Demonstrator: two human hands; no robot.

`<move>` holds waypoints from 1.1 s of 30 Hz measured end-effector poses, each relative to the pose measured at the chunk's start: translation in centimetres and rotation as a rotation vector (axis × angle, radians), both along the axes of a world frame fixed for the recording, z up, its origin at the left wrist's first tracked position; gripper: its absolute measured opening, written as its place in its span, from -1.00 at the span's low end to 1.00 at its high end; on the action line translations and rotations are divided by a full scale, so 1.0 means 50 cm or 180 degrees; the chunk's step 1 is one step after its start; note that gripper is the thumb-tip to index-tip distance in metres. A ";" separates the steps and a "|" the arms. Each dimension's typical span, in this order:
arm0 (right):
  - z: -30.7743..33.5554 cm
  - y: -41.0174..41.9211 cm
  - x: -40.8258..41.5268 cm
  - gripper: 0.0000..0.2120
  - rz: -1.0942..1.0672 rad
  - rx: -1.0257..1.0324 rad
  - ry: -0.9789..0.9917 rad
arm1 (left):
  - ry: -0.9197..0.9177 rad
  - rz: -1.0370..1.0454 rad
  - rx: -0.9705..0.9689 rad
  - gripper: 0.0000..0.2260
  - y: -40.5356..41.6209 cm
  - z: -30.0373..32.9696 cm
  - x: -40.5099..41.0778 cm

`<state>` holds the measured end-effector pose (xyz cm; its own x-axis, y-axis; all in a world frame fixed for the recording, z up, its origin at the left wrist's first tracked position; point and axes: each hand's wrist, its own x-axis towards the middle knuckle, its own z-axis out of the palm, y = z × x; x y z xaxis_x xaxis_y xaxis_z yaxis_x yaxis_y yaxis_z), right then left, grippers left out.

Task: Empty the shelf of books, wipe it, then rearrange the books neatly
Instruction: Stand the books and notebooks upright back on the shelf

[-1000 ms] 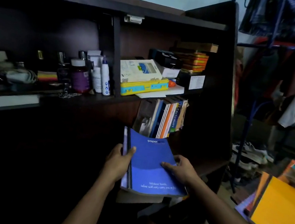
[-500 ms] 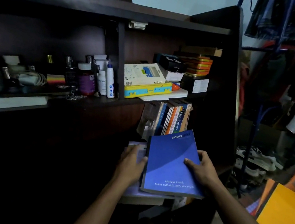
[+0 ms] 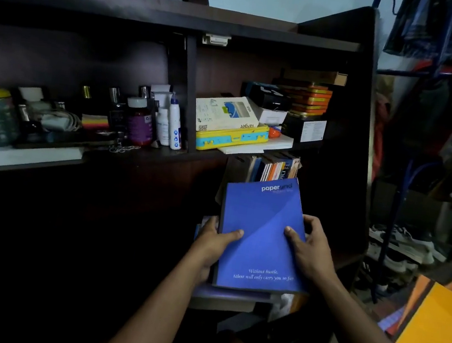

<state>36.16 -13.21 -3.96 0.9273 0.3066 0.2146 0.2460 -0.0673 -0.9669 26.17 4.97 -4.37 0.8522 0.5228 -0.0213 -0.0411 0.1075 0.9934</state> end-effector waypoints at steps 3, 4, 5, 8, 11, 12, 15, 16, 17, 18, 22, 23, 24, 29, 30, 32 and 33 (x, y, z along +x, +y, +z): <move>0.019 0.002 0.002 -0.82 -0.0013 -0.0121 -0.0106 | -0.0129 -0.0285 -0.0388 -0.68 -0.001 0.009 -0.008; 0.023 0.002 0.002 -0.82 -0.0018 -0.0214 -0.0095 | -0.0199 -0.0344 -0.0465 -0.68 0.001 0.010 -0.011; 0.024 0.001 0.003 -0.81 -0.0012 -0.0304 -0.0055 | -0.0207 -0.0350 -0.0418 -0.67 -0.001 0.012 -0.016; 0.017 0.008 0.010 -0.79 -0.0009 -0.0761 0.0085 | 0.0040 -0.0100 0.0186 -0.67 0.004 0.005 -0.020; -0.009 0.023 0.004 -0.65 0.0059 -0.1268 0.0255 | 0.0727 0.0317 0.1686 -0.61 0.033 -0.005 -0.027; -0.012 0.021 0.009 -0.59 0.0147 -0.1448 0.0300 | 0.1038 0.0445 0.2267 -0.55 0.037 -0.002 -0.021; -0.025 0.032 -0.004 -0.53 0.0313 -0.1805 0.0388 | 0.1627 0.0560 0.2663 -0.45 0.052 -0.017 -0.043; -0.021 0.032 -0.004 -0.54 0.0324 -0.1899 0.0386 | 0.1645 0.0543 0.2648 -0.46 0.054 -0.019 -0.042; -0.019 0.040 -0.006 -0.55 0.0364 -0.1952 0.0328 | 0.1702 0.0617 0.2687 -0.46 0.059 -0.019 -0.047; -0.014 0.041 -0.009 -0.55 0.0371 -0.2007 0.0248 | 0.1748 0.0656 0.2682 -0.46 0.061 -0.018 -0.046; 0.000 0.052 -0.029 -0.51 0.0377 -0.1916 -0.0241 | 0.1686 0.0749 0.1802 -0.41 0.061 -0.008 -0.063; 0.002 0.056 -0.032 -0.50 0.0402 -0.1773 -0.0325 | 0.1650 0.0789 0.1587 -0.38 0.059 -0.007 -0.070; 0.008 0.061 -0.032 -0.49 0.0458 -0.1639 -0.0416 | 0.1606 0.0833 0.1328 -0.32 0.060 -0.012 -0.075; 0.031 0.118 -0.032 -0.46 0.0995 -0.1044 -0.0505 | 0.1181 0.0967 0.0071 -0.62 0.085 -0.024 -0.158; 0.034 0.141 -0.036 -0.45 0.1172 -0.0937 -0.0544 | 0.1026 0.1103 -0.0092 -0.79 0.088 -0.023 -0.184; 0.031 0.186 -0.048 -0.46 0.1510 -0.0878 -0.0645 | 0.0683 0.1490 -0.0307 -0.87 0.087 -0.026 -0.223; 0.026 0.210 -0.059 -0.47 0.1638 -0.0904 -0.0703 | 0.0531 0.1677 -0.0447 -0.77 0.080 -0.023 -0.240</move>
<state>33.23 -2.68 -2.64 0.5888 0.7752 0.2288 0.5071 -0.1339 -0.8514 14.17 8.96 -5.50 0.4561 0.8588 -0.2332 0.0312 0.2465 0.9687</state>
